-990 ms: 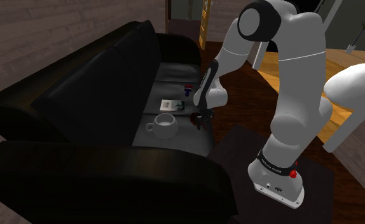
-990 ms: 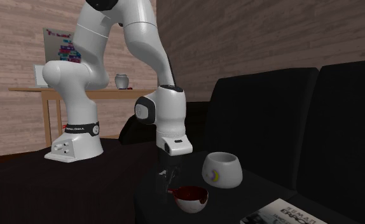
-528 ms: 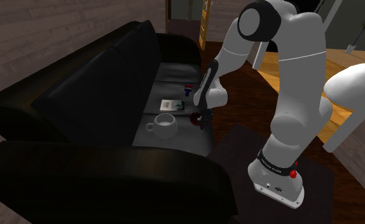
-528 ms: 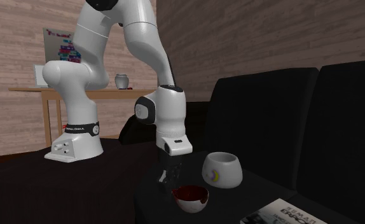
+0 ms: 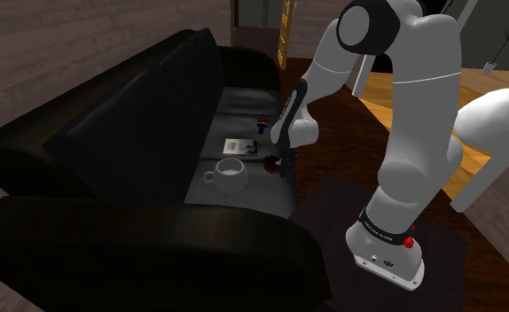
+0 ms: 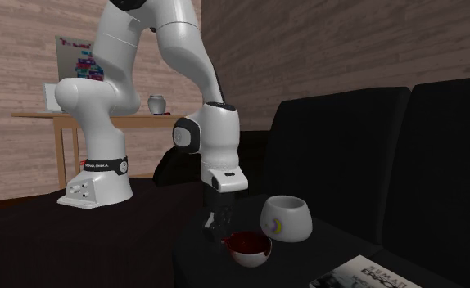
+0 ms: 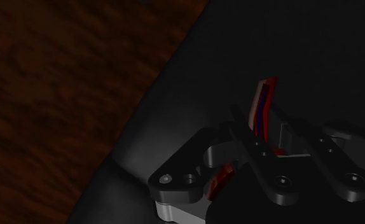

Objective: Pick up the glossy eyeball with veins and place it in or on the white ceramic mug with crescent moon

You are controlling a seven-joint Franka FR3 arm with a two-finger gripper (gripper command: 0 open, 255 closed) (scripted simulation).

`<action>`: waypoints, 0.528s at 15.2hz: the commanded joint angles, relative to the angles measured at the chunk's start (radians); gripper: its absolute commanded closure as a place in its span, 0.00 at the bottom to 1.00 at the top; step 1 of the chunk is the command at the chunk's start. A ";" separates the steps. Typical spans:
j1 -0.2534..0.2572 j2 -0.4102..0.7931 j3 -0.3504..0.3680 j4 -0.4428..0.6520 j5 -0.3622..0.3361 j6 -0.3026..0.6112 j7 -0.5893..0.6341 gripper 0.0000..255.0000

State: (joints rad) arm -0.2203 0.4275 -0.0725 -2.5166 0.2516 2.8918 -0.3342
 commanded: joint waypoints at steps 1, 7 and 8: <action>0.012 -0.033 -0.013 -0.011 -0.010 -0.022 0.010 1.00; 0.043 -0.131 -0.053 -0.035 -0.051 -0.096 0.044 1.00; 0.047 -0.148 -0.059 -0.039 -0.059 -0.109 0.050 1.00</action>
State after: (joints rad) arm -0.1784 0.2999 -0.1237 -2.5505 0.2014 2.7976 -0.2907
